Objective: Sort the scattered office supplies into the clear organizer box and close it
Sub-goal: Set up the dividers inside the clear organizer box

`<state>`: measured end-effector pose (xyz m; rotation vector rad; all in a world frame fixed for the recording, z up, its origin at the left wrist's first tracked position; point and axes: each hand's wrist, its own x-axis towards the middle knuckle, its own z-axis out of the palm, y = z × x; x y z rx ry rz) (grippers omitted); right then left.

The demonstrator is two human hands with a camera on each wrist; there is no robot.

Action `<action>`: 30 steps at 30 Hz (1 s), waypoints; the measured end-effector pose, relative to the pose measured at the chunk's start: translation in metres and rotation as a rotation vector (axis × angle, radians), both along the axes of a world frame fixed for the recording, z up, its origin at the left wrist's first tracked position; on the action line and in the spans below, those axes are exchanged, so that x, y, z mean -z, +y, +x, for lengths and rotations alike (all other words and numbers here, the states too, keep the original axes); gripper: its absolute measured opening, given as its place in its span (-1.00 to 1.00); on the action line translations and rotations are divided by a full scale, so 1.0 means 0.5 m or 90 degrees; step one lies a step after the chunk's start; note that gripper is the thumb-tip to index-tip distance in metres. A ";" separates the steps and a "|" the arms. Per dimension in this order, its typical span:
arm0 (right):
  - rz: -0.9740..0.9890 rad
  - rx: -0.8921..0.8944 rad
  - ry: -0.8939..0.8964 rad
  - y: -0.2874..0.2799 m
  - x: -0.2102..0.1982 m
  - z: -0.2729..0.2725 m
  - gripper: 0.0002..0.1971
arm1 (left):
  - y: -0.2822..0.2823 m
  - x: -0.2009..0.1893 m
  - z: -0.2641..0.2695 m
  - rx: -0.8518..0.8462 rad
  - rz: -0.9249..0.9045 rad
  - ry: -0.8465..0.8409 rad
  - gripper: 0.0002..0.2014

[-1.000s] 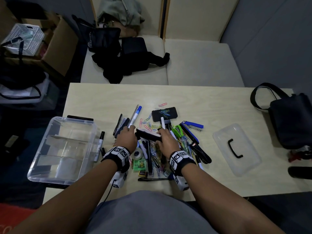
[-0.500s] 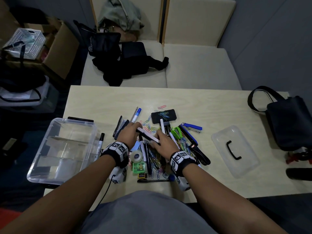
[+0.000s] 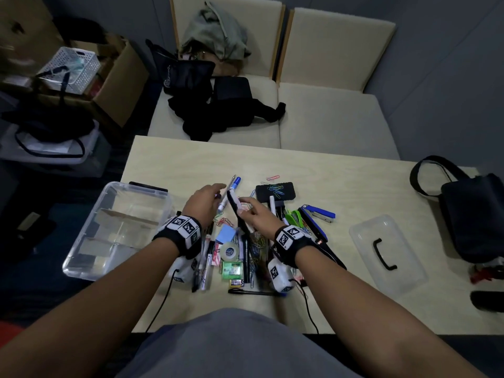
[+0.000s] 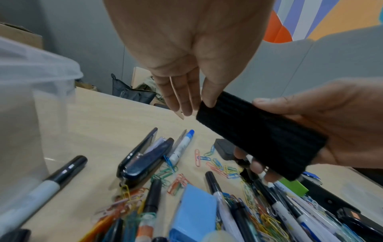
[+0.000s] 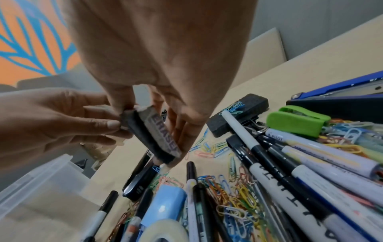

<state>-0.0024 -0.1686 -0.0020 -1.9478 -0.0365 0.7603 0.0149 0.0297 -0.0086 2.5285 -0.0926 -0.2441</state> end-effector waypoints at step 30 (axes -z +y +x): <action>0.058 -0.120 -0.389 0.373 -0.091 0.054 -0.38 | 0.378 -0.003 0.019 -0.213 0.240 0.145 -0.48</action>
